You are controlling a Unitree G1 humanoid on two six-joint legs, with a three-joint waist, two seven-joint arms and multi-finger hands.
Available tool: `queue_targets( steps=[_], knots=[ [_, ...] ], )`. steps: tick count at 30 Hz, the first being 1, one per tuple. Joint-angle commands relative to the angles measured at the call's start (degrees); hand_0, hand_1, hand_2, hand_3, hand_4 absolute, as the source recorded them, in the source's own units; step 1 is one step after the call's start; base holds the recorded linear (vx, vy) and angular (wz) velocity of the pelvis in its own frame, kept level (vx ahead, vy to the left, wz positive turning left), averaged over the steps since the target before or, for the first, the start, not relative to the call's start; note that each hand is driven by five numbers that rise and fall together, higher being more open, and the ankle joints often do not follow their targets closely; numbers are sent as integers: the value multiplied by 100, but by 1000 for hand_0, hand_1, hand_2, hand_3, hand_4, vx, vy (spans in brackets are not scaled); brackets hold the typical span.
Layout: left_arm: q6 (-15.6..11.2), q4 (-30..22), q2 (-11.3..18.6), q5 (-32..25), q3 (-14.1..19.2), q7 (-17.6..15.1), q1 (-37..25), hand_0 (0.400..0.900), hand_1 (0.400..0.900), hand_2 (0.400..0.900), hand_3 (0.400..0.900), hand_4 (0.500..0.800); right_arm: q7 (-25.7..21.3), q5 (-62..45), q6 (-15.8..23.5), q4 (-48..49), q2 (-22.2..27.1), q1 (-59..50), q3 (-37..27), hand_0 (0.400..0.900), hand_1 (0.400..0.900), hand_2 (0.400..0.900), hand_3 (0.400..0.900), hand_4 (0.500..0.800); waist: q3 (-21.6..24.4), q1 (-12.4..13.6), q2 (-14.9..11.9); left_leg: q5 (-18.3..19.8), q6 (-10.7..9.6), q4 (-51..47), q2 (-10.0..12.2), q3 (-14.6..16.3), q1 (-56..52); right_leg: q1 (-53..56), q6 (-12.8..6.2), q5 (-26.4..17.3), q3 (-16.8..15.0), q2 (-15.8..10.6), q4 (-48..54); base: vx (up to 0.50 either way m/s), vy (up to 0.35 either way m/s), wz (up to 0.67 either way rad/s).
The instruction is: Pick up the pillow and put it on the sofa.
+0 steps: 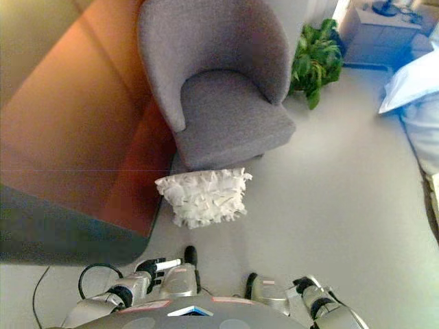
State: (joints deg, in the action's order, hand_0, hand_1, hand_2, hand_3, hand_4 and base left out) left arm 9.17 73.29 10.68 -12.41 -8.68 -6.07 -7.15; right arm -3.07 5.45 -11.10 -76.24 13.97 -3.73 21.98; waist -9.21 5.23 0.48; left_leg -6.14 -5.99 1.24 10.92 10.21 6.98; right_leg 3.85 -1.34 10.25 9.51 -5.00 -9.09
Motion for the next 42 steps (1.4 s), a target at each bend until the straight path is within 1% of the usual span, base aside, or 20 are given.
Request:
queue_targets(
  steps=[1, 3, 4, 5, 6, 8, 10, 13, 14, 15, 16, 17, 18, 20, 22, 26, 28, 32, 36, 42],
  knots=[
    [360, 265, -5, 190, -246, -106, 495, 900, 900, 900, 900, 800, -144, 288, 85, 215, 79, -264, -263, 900, 900, 900, 900, 800, 39, 198, -63, -199, 65, 701, -21, -80, 789, 1219, -399, -86, -396, -626, 503, 424, 192, 19],
    [398, 218, 78, 216, -278, -108, 415, 900, 900, 900, 900, 800, -197, 393, 123, 183, 38, -256, -302, 900, 900, 900, 900, 800, 132, 251, -125, 77, 263, 1168, -44, 19, 951, 1297, -489, 1, -382, -847, 179, 397, 182, 19],
    [482, 216, 121, 268, -313, -77, 374, 900, 900, 900, 900, 800, -256, 390, 130, 186, 23, -267, -331, 900, 900, 900, 900, 800, 180, 293, -159, 171, 358, 1250, -136, -16, 978, 1335, -521, -84, -376, -959, -18, 374, 176, 11],
    [530, 257, 167, 330, -349, -50, 330, 900, 900, 900, 900, 800, -304, 322, 129, 210, 29, -298, -348, 900, 900, 900, 900, 800, 231, 339, -186, 246, 461, 1261, -270, -84, 966, 1298, -531, -349, -385, -1101, -341, 352, 169, 9],
    [554, 291, 203, 389, -382, -31, 284, 900, 900, 900, 900, 800, -351, 285, 161, 226, 26, -319, -365, 900, 900, 900, 900, 800, 264, 348, -200, 321, 551, 1257, -340, -72, 933, 1207, -537, -587, -419, -1206, -676, 330, 162, 19],
    [647, 351, 317, 528, -497, 41, 156, 900, 900, 900, 900, 800, -467, 250, 280, 323, 29, -288, -413, 900, 900, 900, 900, 800, 320, 264, -216, 550, 787, 1213, -532, -77, 773, 734, -538, -1118, -629, -1367, -1676, 328, 151, 44],
    [781, 334, 398, 557, -591, 33, 54, 900, 900, 900, 900, 800, -578, 347, 400, 418, 67, -290, -357, 900, 900, 900, 900, 800, 292, 107, -178, 687, 901, 1122, -645, -166, 490, -111, -413, -1238, -759, -1315, -2086, 302, 51, 39],
    [904, 273, 471, 276, -750, -159, -284, 900, 900, 900, 900, 800, -840, 523, 473, 539, 93, -583, -84, 900, 900, 900, 900, 800, 88, 1, -145, 720, 830, 1139, -631, -253, 389, -1127, -330, -1039, -590, -1136, -1489, 7, -204, 11],
    [908, 196, 500, 48, -819, -291, -561, 900, 900, 900, 900, 800, -1100, 618, 475, 554, 112, -907, 112, 900, 900, 900, 900, 800, -169, -25, -165, 778, 809, 1233, -662, -309, 488, -1700, -363, -1228, -501, -1131, -1184, -257, -341, 10],
    [901, 141, 506, -33, -845, -357, -720, 900, 900, 900, 900, 800, -1313, 697, 410, 569, 115, -1166, 226, 900, 900, 900, 900, 800, -349, -32, -228, 993, 734, 1353, -713, -348, 518, -2021, -482, -1483, -418, -1250, -977, -333, -398, 21],
    [854, 130, 517, -98, -869, -418, -908, 900, 900, 900, 900, 800, -1525, 828, 293, 576, 93, -1512, 362, 900, 900, 900, 900, 800, -579, -43, -300, 1210, 708, 1548, -749, -358, 636, -2393, -598, -1911, -316, -1391, -730, -288, -341, 11],
    [816, 125, 528, -180, -840, -478, -1015, 900, 900, 900, 900, 800, -1662, 999, 169, 612, 87, -1761, 441, 900, 900, 900, 900, 800, -691, 15, -342, 1245, 745, 1873, -704, -299, 942, -2392, -548, -1896, -201, -1485, -721, -239, -253, 3],
    [831, 71, 534, -244, -820, -522, -1022, 900, 900, 900, 900, 800, -1740, 1132, 30, 669, 79, -1918, 515, 900, 900, 900, 900, 800, -722, 51, -348, 1269, 746, 2089, -647, -291, 1127, -2345, -517, -1740, -167, -1472, -768, -130, -168, 2],
    [806, -22, 501, -320, -844, -563, -1009, 900, 900, 900, 900, 800, -1937, 1262, -318, 824, 96, -2166, 699, 900, 900, 900, 900, 800, -798, 111, -348, 1276, 664, 2449, -479, -225, 1452, -2302, -488, -1529, -58, -1495, -899, -10, -140, 20],
    [738, -9, 476, -315, -837, -549, -992, 900, 900, 900, 900, 800, -2022, 1274, -351, 846, 169, -2230, 698, 900, 900, 900, 900, 800, -842, 153, -328, 1293, 603, 2569, -398, -277, 1537, -2218, -484, -1420, -24, -1511, -928, 91, -104, 30],
    [723, 31, 435, -161, -872, -493, -932, 900, 900, 900, 900, 800, -2210, 1207, -386, 888, 183, -2396, 691, 900, 900, 900, 900, 800, -892, 313, -305, 1351, 507, 2696, -376, -522, 1624, -2166, -521, -1294, 87, -1653, -1030, 93, -67, 28],
    [712, 63, 419, -153, -925, -503, -959, 900, 900, 900, 900, 800, -2324, 1266, -305, 911, 199, -2562, 767, 900, 900, 900, 900, 800, -935, 380, -272, 1372, 476, 2751, -374, -598, 1687, -2198, -533, -1245, 141, -1714, -1120, 33, -15, 17],
    [738, 34, 432, -224, -993, -496, -1027, 900, 900, 900, 900, 800, -2393, 1606, -326, 1129, 306, -2960, 1015, 900, 900, 900, 900, 800, -1031, 419, -188, 1431, 417, 2934, -389, -683, 1843, -2399, -567, -1160, 70, -1795, -1402, 4, 38, 11],
    [824, 21, 414, -392, -1070, -514, -1159, 900, 900, 900, 900, 800, -2381, 1554, -492, 1225, 331, -3354, 1218, 900, 900, 900, 900, 800, -1148, 465, -110, 1507, 385, 3143, -399, -702, 2045, -2650, -574, -1053, 32, -1901, -1717, -34, 48, 5],
    [821, 53, 323, -602, -1102, -539, -1256, 900, 900, 900, 900, 800, -2341, 1357, -455, 1242, 429, -3687, 1336, 900, 900, 900, 900, 800, -1275, 482, 47, 1683, 387, 3597, -447, -780, 2422, -3113, -502, -854, -169, -1975, -2296, -28, 70, 5]
  ],
)
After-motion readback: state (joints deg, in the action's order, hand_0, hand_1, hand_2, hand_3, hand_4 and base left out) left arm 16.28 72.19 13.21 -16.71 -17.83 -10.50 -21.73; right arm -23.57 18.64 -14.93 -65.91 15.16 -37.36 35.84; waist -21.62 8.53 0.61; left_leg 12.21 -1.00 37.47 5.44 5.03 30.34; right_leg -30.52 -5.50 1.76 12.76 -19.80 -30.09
